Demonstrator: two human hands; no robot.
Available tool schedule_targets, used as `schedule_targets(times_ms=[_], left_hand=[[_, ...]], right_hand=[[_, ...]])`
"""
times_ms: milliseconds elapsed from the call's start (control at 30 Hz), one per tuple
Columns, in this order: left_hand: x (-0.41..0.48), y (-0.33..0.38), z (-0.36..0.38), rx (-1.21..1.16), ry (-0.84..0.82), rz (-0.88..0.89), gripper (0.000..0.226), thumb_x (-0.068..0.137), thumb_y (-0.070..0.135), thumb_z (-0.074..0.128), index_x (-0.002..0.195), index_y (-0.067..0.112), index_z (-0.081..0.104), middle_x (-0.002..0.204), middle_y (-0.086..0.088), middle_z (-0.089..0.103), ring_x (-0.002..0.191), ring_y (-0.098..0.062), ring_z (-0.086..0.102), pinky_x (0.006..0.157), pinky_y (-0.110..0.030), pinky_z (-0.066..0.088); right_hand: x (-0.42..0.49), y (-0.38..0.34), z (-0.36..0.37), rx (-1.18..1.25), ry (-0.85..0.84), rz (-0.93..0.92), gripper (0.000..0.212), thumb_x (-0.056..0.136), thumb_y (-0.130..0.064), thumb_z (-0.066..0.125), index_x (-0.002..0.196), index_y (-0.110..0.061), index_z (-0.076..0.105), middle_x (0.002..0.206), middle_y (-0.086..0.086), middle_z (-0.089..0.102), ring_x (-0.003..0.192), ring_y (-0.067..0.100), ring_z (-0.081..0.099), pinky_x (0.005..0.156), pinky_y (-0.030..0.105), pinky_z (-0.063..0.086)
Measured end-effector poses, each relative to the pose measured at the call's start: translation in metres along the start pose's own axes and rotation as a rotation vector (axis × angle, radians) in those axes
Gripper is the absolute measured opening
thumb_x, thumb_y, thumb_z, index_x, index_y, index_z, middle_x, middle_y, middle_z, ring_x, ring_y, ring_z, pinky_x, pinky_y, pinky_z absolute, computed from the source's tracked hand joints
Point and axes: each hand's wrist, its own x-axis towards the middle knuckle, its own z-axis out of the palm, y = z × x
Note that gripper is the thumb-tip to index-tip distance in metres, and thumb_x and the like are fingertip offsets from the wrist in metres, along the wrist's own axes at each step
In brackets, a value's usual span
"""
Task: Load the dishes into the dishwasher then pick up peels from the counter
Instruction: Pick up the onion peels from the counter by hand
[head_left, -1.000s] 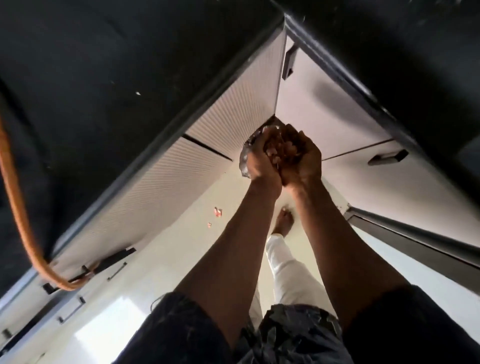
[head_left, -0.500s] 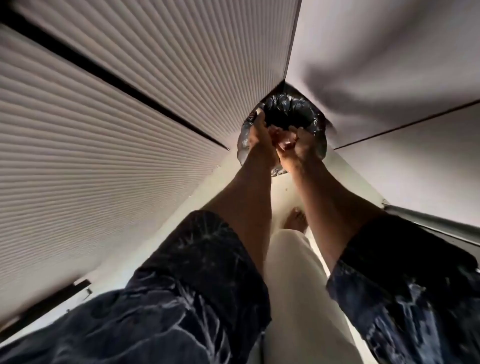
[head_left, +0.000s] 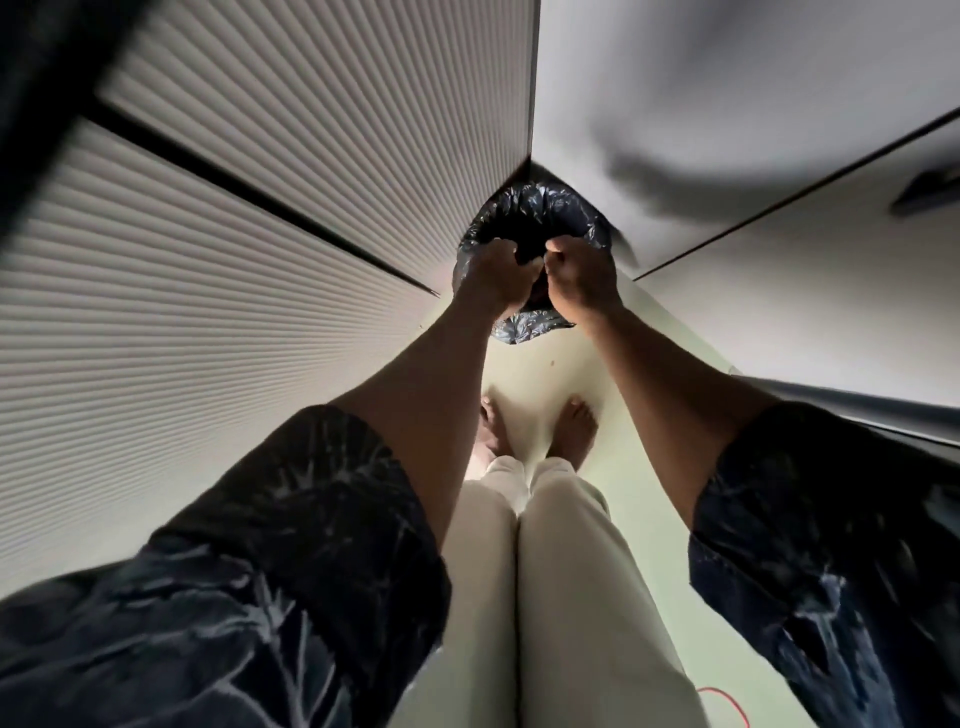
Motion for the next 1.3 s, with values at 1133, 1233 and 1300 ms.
schedule_targets(times_ms=[1133, 1233, 1300], left_hand=[[-0.327, 0.229, -0.338, 0.405, 0.598, 0.537, 0.071, 0.101, 0.048, 0.046, 0.16, 0.016, 0.022, 0.17, -0.002, 0.004, 0.156, -0.018, -0.003, 0.127, -0.038, 0.001], [-0.317, 0.237, -0.35, 0.424, 0.575, 0.539, 0.072, 0.102, 0.05, 0.044, 0.16, 0.017, 0.019, 0.17, -0.002, 0.003, 0.156, -0.018, -0.004, 0.127, -0.039, 0.001], [-0.306, 0.245, -0.359, 0.424, 0.567, 0.544, 0.072, 0.102, 0.052, 0.043, 0.16, 0.017, 0.019, 0.17, -0.001, 0.003, 0.156, -0.018, -0.004, 0.127, -0.04, 0.003]], right_hand=[[-0.169, -0.277, -0.422, -0.319, 0.398, -0.664, 0.052, 0.107, -0.031, 0.043, 0.156, -0.017, 0.034, 0.165, 0.006, 0.026, 0.154, 0.027, 0.018, 0.125, 0.045, 0.02], [-0.158, -0.288, -0.432, -0.331, 0.398, -0.667, 0.052, 0.107, -0.032, 0.043, 0.156, -0.017, 0.034, 0.165, 0.006, 0.026, 0.154, 0.027, 0.018, 0.125, 0.045, 0.02], [-0.146, -0.297, -0.437, -0.337, 0.403, -0.668, 0.052, 0.107, -0.032, 0.043, 0.155, -0.016, 0.034, 0.165, 0.006, 0.026, 0.154, 0.027, 0.019, 0.124, 0.046, 0.022]])
